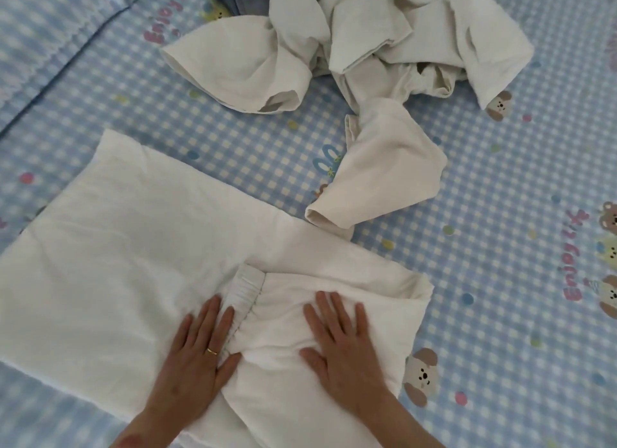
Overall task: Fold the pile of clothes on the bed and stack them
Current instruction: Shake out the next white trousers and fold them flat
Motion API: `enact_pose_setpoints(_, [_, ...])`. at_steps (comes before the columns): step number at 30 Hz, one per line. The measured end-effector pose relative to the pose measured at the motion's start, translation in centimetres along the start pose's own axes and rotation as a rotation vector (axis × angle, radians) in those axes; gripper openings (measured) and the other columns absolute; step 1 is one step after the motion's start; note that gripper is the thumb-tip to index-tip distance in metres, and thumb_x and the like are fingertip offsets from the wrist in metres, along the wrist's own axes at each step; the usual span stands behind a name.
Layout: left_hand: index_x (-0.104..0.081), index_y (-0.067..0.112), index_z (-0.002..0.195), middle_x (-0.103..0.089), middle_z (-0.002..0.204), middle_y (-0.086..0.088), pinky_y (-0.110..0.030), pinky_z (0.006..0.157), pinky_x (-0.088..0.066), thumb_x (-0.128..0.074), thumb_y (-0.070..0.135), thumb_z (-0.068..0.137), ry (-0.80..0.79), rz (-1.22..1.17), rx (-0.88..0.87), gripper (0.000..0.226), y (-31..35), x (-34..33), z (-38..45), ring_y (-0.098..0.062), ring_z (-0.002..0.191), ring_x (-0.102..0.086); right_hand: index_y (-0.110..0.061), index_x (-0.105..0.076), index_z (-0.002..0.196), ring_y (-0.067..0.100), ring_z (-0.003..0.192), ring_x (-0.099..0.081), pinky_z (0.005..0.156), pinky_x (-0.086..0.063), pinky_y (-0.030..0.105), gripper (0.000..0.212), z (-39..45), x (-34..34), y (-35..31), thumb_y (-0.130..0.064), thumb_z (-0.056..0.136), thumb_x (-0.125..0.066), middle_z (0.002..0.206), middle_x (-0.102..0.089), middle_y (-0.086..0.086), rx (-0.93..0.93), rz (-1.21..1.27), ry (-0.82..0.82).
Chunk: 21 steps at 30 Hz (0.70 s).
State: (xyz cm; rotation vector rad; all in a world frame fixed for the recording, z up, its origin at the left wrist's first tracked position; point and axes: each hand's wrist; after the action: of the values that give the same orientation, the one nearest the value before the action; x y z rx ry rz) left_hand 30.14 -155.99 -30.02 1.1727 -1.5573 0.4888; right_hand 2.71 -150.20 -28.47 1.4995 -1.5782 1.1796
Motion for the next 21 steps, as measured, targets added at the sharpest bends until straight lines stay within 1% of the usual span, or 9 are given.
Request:
enact_pose_setpoints(2, [-0.019, 0.012, 0.15, -0.02, 0.156, -0.015, -0.045, 0.113, -0.023, -0.019, 0.054, 0.096, 0.004, 0.002, -0.02, 0.068, 0.6, 0.7, 0.3, -0.026, 0.143, -0.025, -0.024, -0.022, 0.151, 0.025, 0.147, -0.01, 0.111, -0.016, 0.055, 0.063, -0.2, 0.0, -0.1, -0.054, 0.096, -0.029, 0.16, -0.007, 0.001, -0.041, 0.009, -0.016])
enact_pose_setpoints(4, [-0.025, 0.011, 0.148, -0.024, 0.154, -0.015, -0.043, 0.112, -0.022, -0.018, 0.053, 0.097, -0.003, -0.028, -0.036, 0.066, 0.6, 1.7, -0.2, -0.024, 0.142, -0.025, -0.021, -0.022, 0.151, 0.025, 0.146, -0.015, 0.112, -0.015, 0.052, 0.061, 0.1, 1.0, -2.2, -0.051, 0.097, -0.025, 0.16, -0.011, 0.003, -0.069, 0.097, 0.053])
enact_pose_setpoints(7, [-0.035, 0.009, 0.144, -0.031, 0.152, -0.013, -0.039, 0.113, -0.017, -0.014, 0.046, 0.1, 0.015, -0.067, 0.012, 0.061, -1.7, 3.6, -1.5, -0.022, 0.141, -0.024, -0.023, -0.02, 0.151, 0.024, 0.146, -0.017, 0.115, -0.013, 0.047, 0.057, 3.3, 3.1, -7.9, -0.046, 0.1, -0.025, 0.159, -0.018, 0.004, 0.113, 0.164, 0.135])
enact_pose_setpoints(10, [-0.046, 0.003, 0.136, -0.039, 0.146, -0.017, -0.038, 0.112, -0.013, -0.008, 0.041, 0.101, 0.087, -0.061, 0.244, 0.065, -7.8, 6.0, -3.6, -0.025, 0.136, -0.029, -0.022, -0.037, 0.145, 0.026, 0.14, -0.033, 0.109, -0.022, 0.049, 0.052, 8.8, 4.5, -12.4, -0.037, 0.095, -0.036, 0.154, -0.03, 0.004, 0.303, 0.004, 0.095])
enact_pose_setpoints(13, [-0.052, -0.005, 0.129, -0.042, 0.14, -0.026, -0.051, 0.108, -0.028, -0.01, 0.041, 0.099, 0.139, -0.062, 0.516, 0.069, -15.0, 8.4, -4.9, -0.037, 0.132, -0.036, -0.019, -0.048, 0.139, 0.026, 0.134, -0.043, 0.11, -0.033, 0.051, 0.049, 15.5, 6.3, -14.3, -0.028, 0.093, -0.034, 0.149, -0.039, 0.005, 0.312, -0.122, 0.083])
enact_pose_setpoints(15, [-0.047, -0.01, 0.131, -0.044, 0.137, -0.032, -0.057, 0.103, -0.033, -0.011, 0.048, 0.097, 0.128, -0.119, 0.656, 0.076, -19.4, 9.9, -5.1, -0.046, 0.127, -0.044, -0.014, -0.044, 0.141, 0.028, 0.135, -0.04, 0.109, -0.034, 0.05, 0.051, 20.7, 8.1, -16.5, -0.014, 0.09, -0.039, 0.15, -0.037, 0.008, 0.324, -0.156, 0.133])
enact_pose_setpoints(17, [-0.043, -0.008, 0.135, -0.046, 0.135, -0.031, -0.055, 0.103, -0.036, -0.04, 0.046, 0.094, 0.147, -0.192, 0.739, 0.067, -22.5, 10.5, -4.8, -0.047, 0.122, -0.047, -0.011, -0.028, 0.148, 0.029, 0.143, -0.025, 0.115, -0.02, 0.047, 0.069, 26.0, 10.2, -19.2, 0.005, 0.081, -0.036, 0.156, -0.023, 0.01, 0.376, -0.192, 0.143])
enact_pose_setpoints(19, [-0.047, -0.003, 0.134, -0.052, 0.13, -0.026, -0.052, 0.099, -0.041, -0.071, 0.024, 0.081, 0.165, -0.254, 0.74, 0.063, -24.4, 10.6, -4.3, -0.045, 0.117, -0.051, -0.012, -0.008, 0.152, 0.026, 0.147, -0.004, 0.118, -0.003, 0.043, 0.074, 31.1, 12.0, -21.7, 0.008, 0.084, -0.031, 0.16, -0.003, 0.007, 0.448, -0.235, 0.123])
enact_pose_setpoints(21, [-0.052, 0.0, 0.131, -0.056, 0.123, -0.021, -0.048, 0.097, -0.042, -0.076, 0.015, 0.076, 0.14, -0.311, 0.719, 0.062, -25.2, 10.1, -3.9, -0.041, 0.111, -0.053, -0.013, -0.001, 0.152, 0.024, 0.148, 0.003, 0.118, 0.001, 0.043, 0.075, 35.0, 13.3, -23.8, 0.002, 0.09, -0.041, 0.16, 0.004, 0.004, 0.501, -0.33, 0.041])
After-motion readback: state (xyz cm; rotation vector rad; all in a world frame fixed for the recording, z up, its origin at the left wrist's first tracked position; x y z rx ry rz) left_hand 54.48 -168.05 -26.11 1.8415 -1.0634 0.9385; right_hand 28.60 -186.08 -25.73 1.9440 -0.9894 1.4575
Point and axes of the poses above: each hand's wrist, its own z-axis towards the middle knuckle, its own x-axis out of the back of the hand, y = z × x
